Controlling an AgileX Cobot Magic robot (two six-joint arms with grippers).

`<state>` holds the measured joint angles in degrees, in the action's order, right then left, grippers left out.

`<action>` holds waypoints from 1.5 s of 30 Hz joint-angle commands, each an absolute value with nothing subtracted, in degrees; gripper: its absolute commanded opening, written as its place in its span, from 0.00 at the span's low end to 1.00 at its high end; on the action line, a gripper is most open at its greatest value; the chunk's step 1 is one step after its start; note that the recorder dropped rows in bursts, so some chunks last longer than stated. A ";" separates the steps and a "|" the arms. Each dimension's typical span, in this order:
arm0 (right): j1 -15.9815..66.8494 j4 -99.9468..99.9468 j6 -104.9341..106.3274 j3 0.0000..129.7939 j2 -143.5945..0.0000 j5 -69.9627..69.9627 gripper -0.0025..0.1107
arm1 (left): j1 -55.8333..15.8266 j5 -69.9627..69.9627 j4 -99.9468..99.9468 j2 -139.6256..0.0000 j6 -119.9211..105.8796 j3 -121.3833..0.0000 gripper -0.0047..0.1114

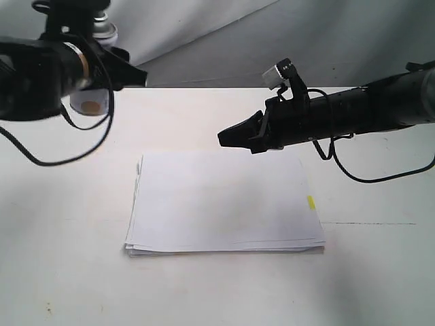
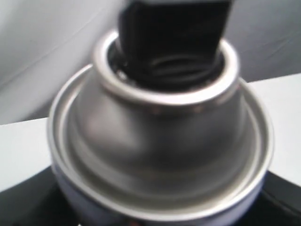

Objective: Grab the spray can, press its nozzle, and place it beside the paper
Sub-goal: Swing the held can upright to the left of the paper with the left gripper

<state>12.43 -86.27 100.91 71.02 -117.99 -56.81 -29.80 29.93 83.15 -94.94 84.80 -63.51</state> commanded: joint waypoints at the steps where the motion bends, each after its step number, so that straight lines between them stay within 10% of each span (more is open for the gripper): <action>1: 12.11 -86.29 100.46 70.76 -117.43 -57.80 0.02 | -22.99 19.73 77.96 -92.99 85.45 -64.87 0.04; 45: 12.11 -85.03 100.43 70.76 -117.43 -57.91 0.02 | -15.42 21.09 99.95 -109.21 122.51 -61.63 0.04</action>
<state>12.43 -85.03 100.45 71.02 -117.99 -57.39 -15.29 20.16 98.85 -109.64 121.20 -61.49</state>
